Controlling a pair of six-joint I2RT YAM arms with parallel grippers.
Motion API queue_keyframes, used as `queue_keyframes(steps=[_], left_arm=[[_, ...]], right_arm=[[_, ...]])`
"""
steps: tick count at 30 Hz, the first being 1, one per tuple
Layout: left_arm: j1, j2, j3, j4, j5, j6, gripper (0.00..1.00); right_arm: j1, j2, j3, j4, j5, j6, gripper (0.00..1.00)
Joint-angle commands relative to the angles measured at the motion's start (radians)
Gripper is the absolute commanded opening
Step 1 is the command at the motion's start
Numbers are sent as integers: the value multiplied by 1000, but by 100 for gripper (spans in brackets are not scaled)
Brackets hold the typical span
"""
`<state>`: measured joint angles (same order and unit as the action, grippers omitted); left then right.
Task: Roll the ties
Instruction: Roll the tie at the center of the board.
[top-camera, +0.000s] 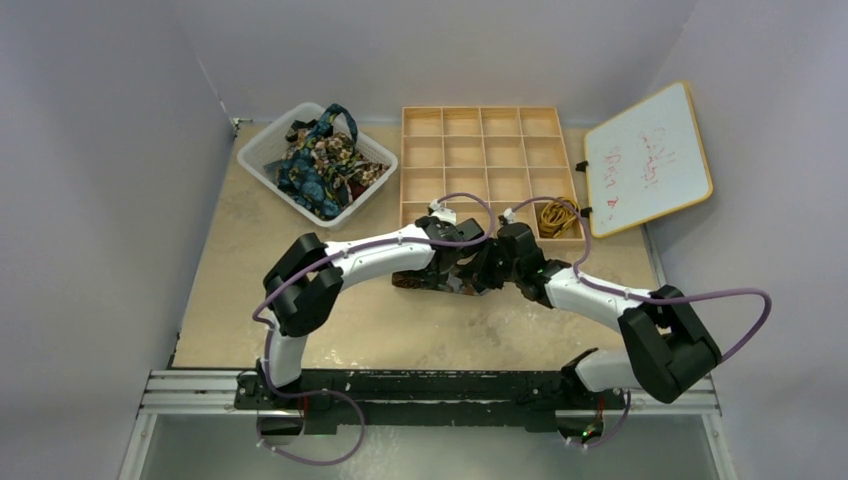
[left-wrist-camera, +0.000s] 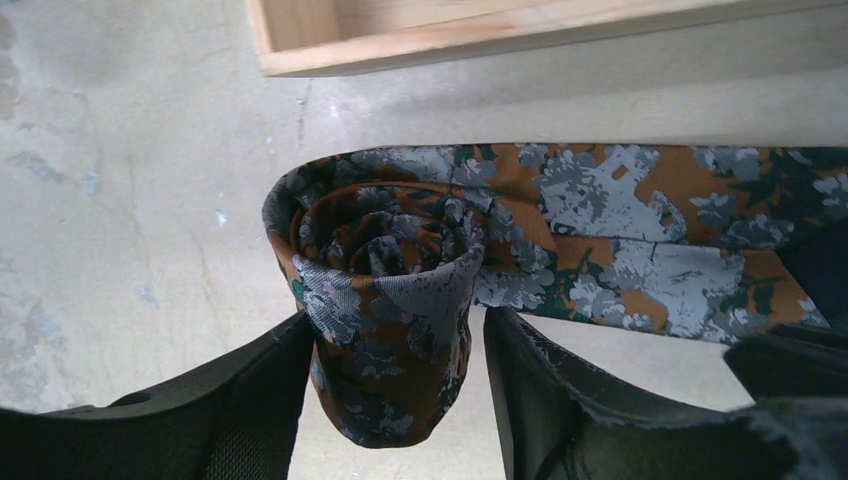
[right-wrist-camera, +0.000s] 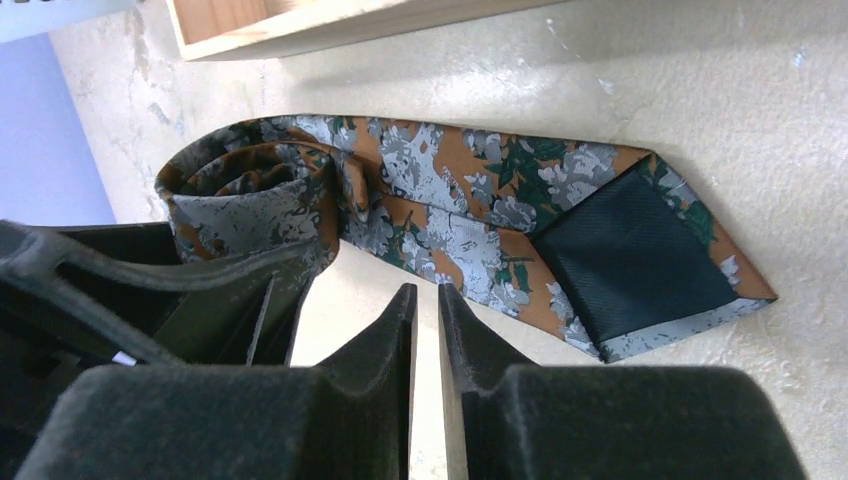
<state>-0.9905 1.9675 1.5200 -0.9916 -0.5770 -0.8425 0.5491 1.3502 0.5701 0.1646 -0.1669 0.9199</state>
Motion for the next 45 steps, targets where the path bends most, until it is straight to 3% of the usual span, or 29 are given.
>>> queue_keyframes(steps=[1, 8, 18, 26, 35, 39, 45], left_arm=[[-5, -3, 43, 81, 91, 55, 63], [-1, -8, 20, 247, 293, 117, 66], [3, -7, 68, 321, 356, 133, 66], [10, -90, 25, 418, 417, 162, 67], [146, -169, -156, 755, 881, 163, 67], [157, -255, -213, 830, 914, 161, 67], [186, -409, -270, 792, 868, 172, 68]], right_arm=[[-8, -18, -17, 19, -4, 5, 16], [-13, -21, -30, 23, -20, 2, 17], [-41, -75, -38, -37, 24, -8, 20], [-143, -148, -52, -63, -20, -53, 32], [-301, -185, -67, -78, -136, -121, 41], [-338, -202, -77, -38, -234, -167, 63], [-334, -218, -86, 68, -374, -237, 89]])
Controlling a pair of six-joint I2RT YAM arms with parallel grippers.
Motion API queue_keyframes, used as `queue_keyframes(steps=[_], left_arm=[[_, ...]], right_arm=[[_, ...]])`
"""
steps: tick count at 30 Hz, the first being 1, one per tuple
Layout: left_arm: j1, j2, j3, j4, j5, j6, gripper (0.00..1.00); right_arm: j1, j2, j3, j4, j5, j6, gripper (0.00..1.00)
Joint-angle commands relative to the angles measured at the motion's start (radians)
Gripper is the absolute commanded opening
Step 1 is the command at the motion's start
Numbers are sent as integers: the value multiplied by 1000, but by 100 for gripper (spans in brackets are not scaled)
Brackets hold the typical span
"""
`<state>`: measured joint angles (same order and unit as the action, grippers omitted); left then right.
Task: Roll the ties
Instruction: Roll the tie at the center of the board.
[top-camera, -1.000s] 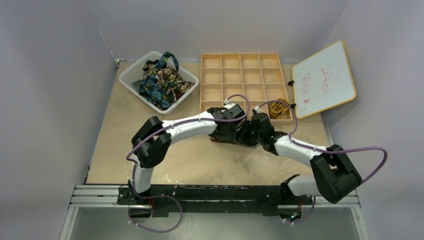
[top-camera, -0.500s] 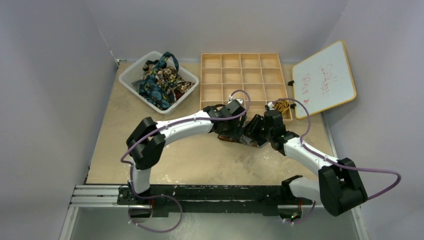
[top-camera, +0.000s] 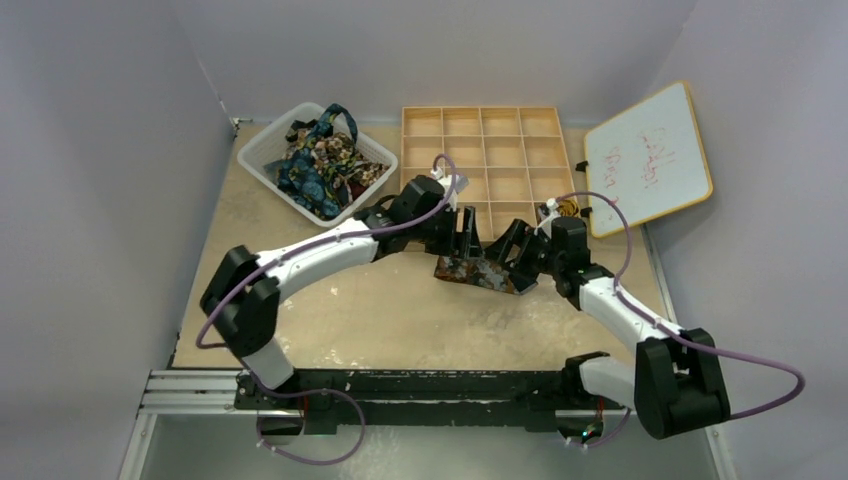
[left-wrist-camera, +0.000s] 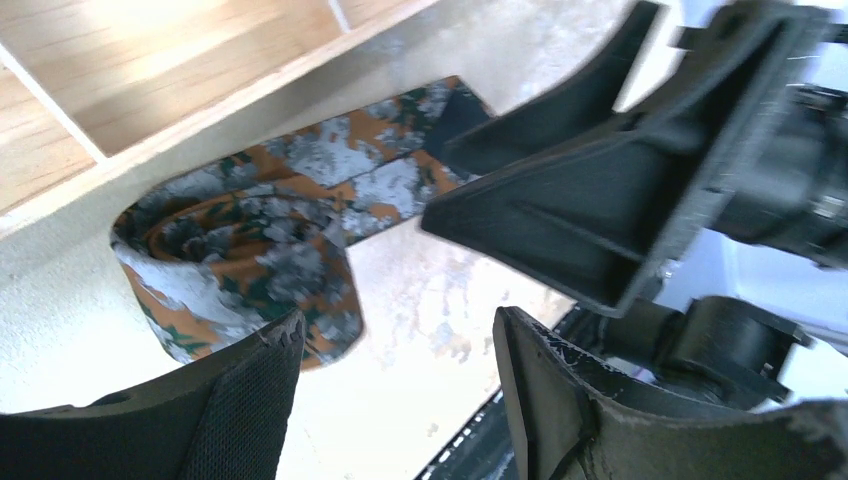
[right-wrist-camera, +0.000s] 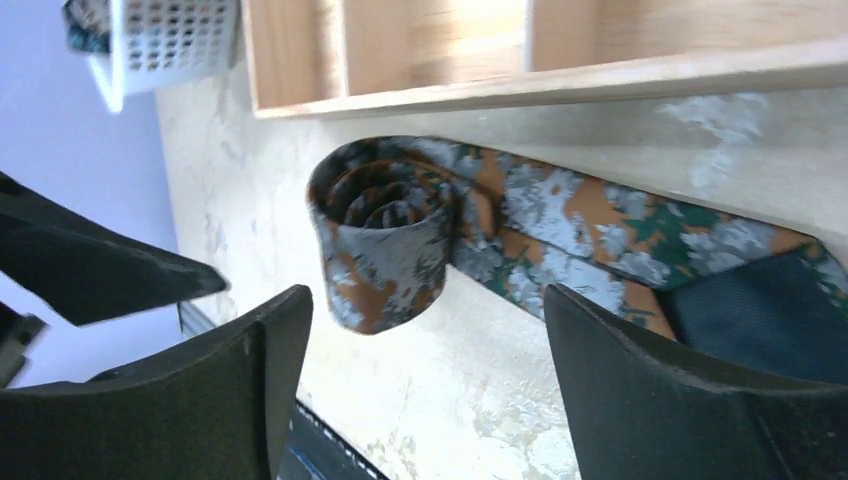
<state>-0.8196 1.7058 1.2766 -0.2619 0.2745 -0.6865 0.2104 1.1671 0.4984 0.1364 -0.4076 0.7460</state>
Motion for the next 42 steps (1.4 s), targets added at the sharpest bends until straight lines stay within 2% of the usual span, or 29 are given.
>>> queue_keyframes(steps=[1, 4, 9, 15, 22, 30, 38, 42], left_arm=[[23, -174, -46, 64, 13, 14, 68], [58, -245, -103, 52, -5, 5, 69], [127, -326, -194, 15, -34, -9, 71], [168, -405, -286, -14, -49, -21, 71], [194, -419, -330, -17, -38, -29, 72], [199, -402, -336, -17, -37, -34, 72], [203, -396, -337, -24, -37, -45, 71], [204, -396, -339, -25, -35, -47, 71]], right_arm=[[6, -36, -10, 103, -140, -65, 91], [37, -14, 9, 102, -129, -70, 95], [156, 76, 45, 122, -38, -29, 97], [165, 131, 71, 148, 6, -12, 97], [170, 208, 133, 126, -23, -42, 88], [200, 231, 153, 107, 0, -30, 90], [234, 264, 172, 98, 79, -13, 81], [234, 288, 191, 64, 96, -40, 69]])
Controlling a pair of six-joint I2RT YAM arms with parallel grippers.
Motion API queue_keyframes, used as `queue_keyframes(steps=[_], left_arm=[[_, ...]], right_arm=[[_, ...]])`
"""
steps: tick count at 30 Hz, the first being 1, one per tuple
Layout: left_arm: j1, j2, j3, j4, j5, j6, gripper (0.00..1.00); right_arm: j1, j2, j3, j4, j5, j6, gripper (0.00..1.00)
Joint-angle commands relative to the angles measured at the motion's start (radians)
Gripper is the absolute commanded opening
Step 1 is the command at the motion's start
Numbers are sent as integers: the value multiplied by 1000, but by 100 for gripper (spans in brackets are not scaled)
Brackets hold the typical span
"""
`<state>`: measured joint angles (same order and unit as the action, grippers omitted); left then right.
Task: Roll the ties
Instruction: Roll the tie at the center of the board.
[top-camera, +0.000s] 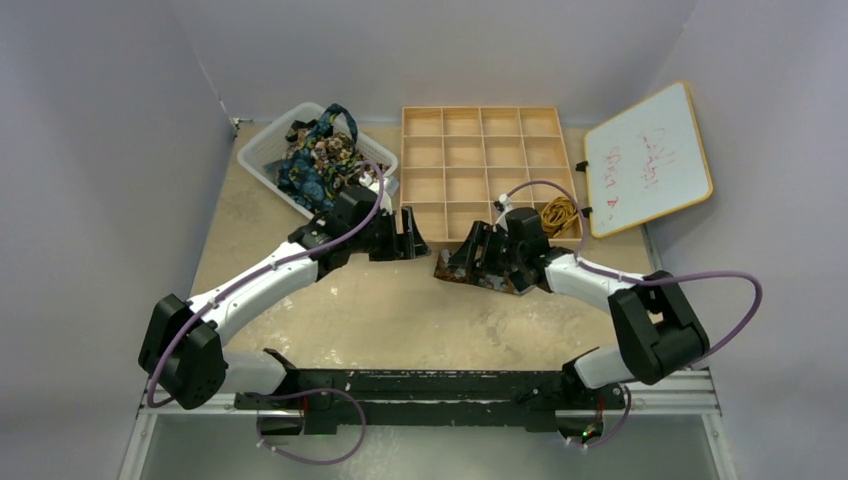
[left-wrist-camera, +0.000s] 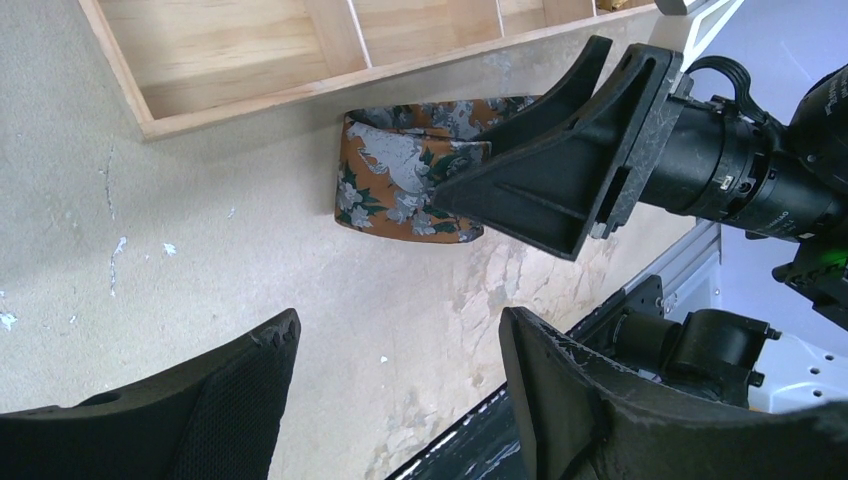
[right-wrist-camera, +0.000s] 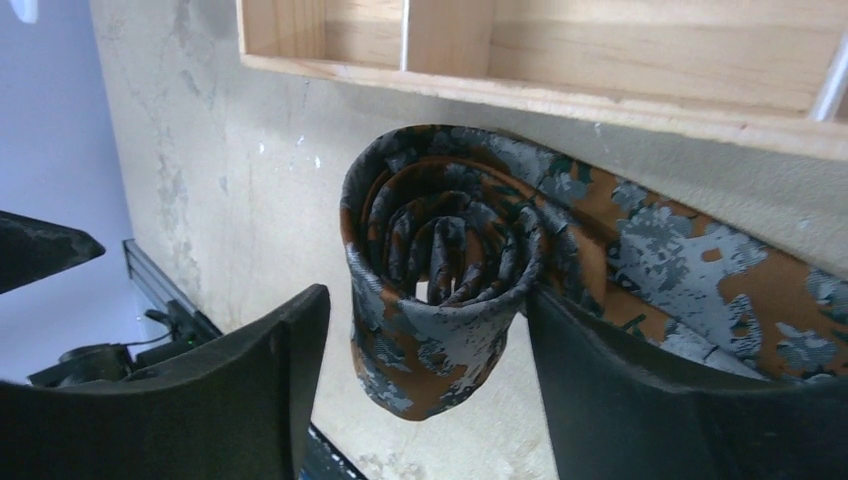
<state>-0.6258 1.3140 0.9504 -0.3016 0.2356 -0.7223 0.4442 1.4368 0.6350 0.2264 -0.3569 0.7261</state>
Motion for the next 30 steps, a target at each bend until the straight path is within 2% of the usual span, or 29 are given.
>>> queue_keyframes(steps=[1, 4, 9, 15, 21, 30], left_arm=[[9, -3, -12, 16, 5, -10, 71], [12, 1, -13, 15, 13, -5, 71], [18, 18, -21, 26, 45, 7, 71], [34, 17, -55, 75, 100, 8, 71], [67, 34, -93, 145, 183, 22, 71], [106, 50, -168, 204, 228, -5, 71]], right_arm=[[1, 27, 56, -38, 32, -27, 64], [-2, 40, 63, -60, 38, -47, 47], [-69, 75, 30, 7, -145, -105, 34], [-141, 164, 39, 63, -437, -212, 30], [-167, 249, 34, 128, -541, -228, 30], [-149, 315, 31, 192, -574, -218, 32]])
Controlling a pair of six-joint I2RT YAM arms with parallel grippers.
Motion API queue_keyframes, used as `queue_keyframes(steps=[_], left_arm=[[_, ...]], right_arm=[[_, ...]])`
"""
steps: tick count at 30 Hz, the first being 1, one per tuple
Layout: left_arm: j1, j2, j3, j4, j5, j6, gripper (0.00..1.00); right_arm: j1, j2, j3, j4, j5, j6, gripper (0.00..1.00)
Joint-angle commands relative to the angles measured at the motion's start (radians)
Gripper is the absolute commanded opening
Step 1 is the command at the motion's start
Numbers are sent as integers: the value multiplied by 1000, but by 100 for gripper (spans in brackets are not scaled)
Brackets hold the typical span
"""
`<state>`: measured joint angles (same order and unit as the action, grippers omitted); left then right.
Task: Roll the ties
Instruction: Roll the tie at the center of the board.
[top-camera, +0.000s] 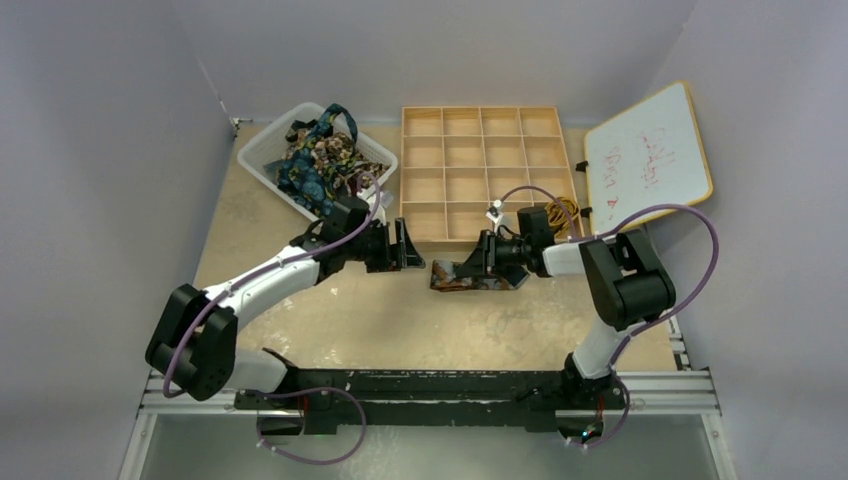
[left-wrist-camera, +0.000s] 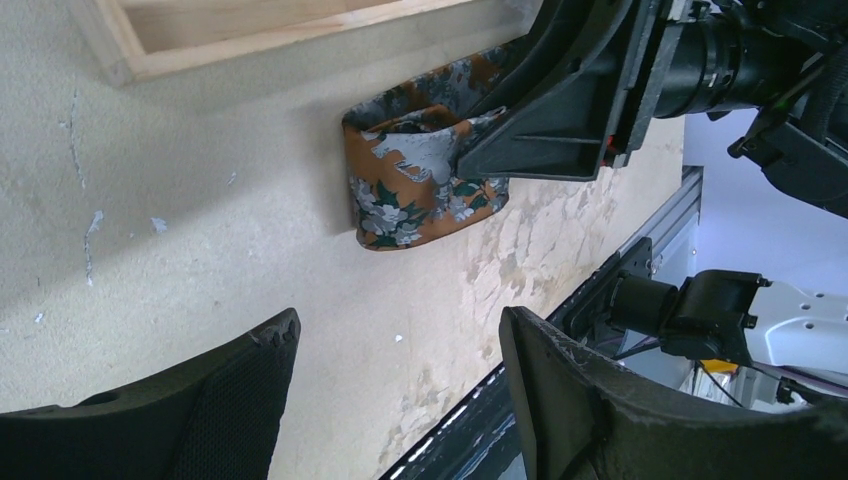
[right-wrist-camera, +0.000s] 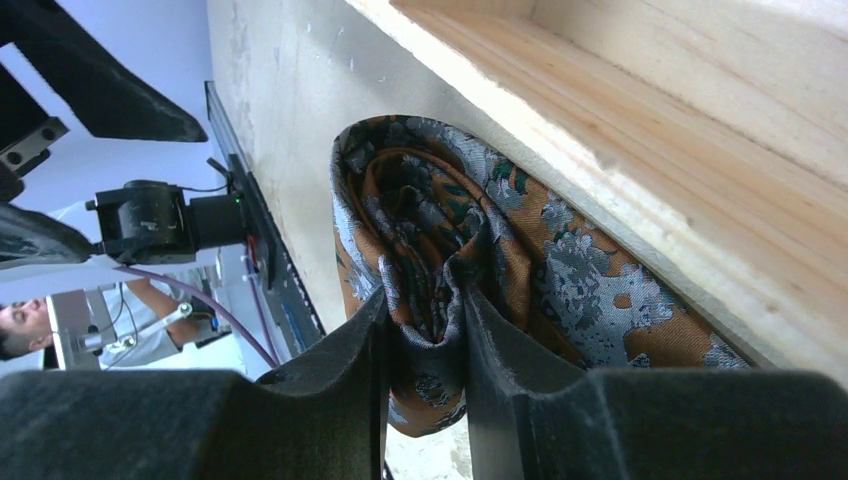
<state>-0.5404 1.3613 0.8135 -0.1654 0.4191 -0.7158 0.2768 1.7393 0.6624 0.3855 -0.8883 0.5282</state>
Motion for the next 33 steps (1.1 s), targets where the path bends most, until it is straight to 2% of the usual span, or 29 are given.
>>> queue_keyframes(steps=[1, 8, 12, 16, 21, 27, 33], left_arm=[[25, 2, -42, 75, 47, -17, 71], [50, -18, -118, 79, 45, -62, 71], [63, -62, -172, 63, 29, -85, 71], [69, -91, -228, 81, 39, -95, 72], [74, -37, -247, 145, 93, -92, 72], [76, 27, -231, 200, 122, -80, 71], [80, -15, -216, 167, 92, -74, 71]], right_arm=[[32, 18, 7, 35, -45, -20, 32], [169, 55, 22, 134, -19, 100, 34], [196, 78, 24, 229, -9, 205, 34], [205, 89, 69, 156, 53, 211, 37], [205, 125, 111, 63, 156, 199, 41], [205, 135, 132, 19, 195, 198, 54], [205, -9, 170, -122, 272, 84, 76]])
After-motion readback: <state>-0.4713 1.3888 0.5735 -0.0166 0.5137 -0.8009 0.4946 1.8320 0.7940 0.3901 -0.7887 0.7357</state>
